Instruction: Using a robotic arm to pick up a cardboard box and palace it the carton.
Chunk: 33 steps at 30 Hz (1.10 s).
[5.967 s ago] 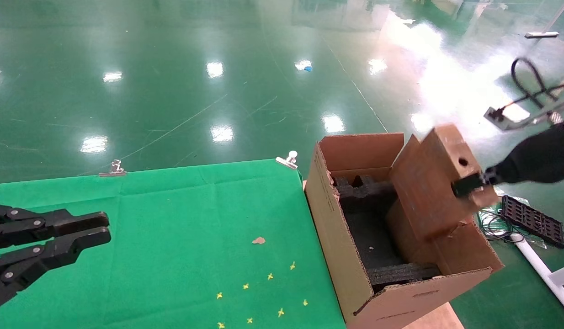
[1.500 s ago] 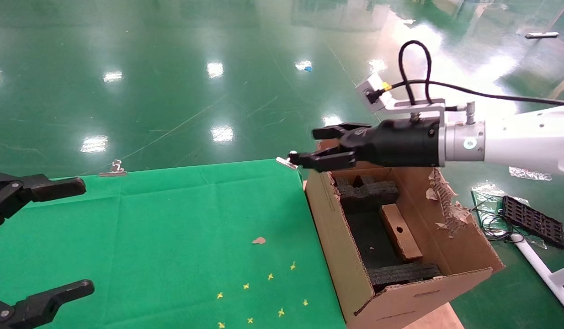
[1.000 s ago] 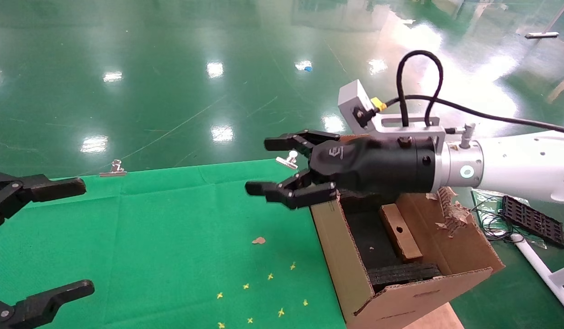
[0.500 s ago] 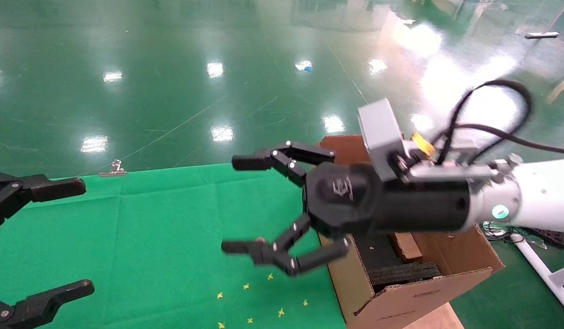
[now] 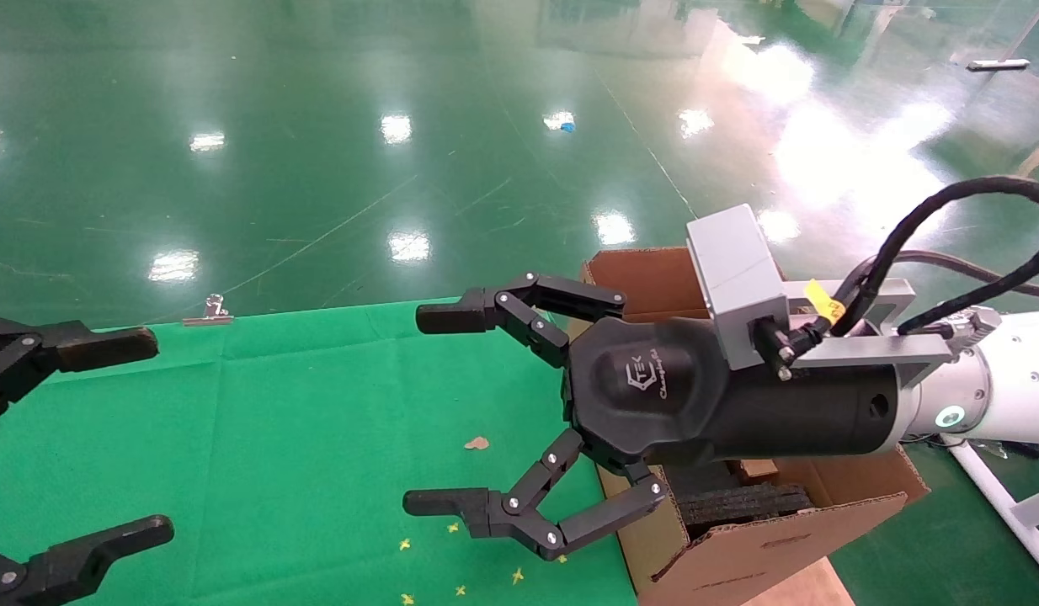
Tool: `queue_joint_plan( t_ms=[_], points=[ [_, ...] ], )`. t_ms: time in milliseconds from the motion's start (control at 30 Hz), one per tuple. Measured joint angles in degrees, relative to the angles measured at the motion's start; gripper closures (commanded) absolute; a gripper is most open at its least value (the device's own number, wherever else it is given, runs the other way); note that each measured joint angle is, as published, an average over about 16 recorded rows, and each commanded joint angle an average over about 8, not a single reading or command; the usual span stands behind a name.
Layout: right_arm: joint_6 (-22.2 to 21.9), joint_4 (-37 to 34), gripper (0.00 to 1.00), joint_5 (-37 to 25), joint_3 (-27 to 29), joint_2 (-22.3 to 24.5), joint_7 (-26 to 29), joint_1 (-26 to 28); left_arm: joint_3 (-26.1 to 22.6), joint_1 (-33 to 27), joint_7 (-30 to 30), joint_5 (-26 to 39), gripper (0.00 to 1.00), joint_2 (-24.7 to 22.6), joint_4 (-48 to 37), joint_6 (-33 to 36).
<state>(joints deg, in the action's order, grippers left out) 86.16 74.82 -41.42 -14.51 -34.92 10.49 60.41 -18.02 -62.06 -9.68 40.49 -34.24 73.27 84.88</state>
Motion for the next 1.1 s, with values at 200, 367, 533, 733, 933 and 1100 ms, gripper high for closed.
queue_joint_plan(
  t_ms=[200, 367, 533, 733, 933, 1100],
  points=[
    [-0.20, -0.53, 0.00, -0.13, -0.62, -0.01, 0.10, 0.47, 0.00, 0.00, 0.00, 0.00, 0.00, 0.00, 0.00, 0.00],
    [-0.30, -0.81, 0.00, -0.24, -0.96, -0.02, 0.16, 0.72, 0.00, 0.00, 0.00, 0.00, 0.00, 0.00, 0.00, 0.00],
    [-0.38, -0.99, 0.00, -0.32, -1.18, -0.04, 0.20, 0.89, 0.00, 0.00, 0.00, 0.00, 0.00, 0.00, 0.00, 0.01],
    [-0.43, -1.13, 0.00, -0.38, -1.35, -0.06, 0.23, 1.03, 0.01, 0.00, 0.00, 0.00, 0.00, 0.00, 0.00, 0.01],
    [-0.46, -1.22, 0.00, -0.40, -1.45, -0.07, 0.25, 1.11, 0.01, 0.00, 0.00, 0.00, 0.00, 0.00, 0.00, 0.01],
    [-0.48, -1.26, 0.00, -0.42, -1.51, -0.09, 0.27, 1.14, 0.01, 0.00, 0.00, 0.00, 0.00, 0.00, 0.00, 0.01]
  ],
)
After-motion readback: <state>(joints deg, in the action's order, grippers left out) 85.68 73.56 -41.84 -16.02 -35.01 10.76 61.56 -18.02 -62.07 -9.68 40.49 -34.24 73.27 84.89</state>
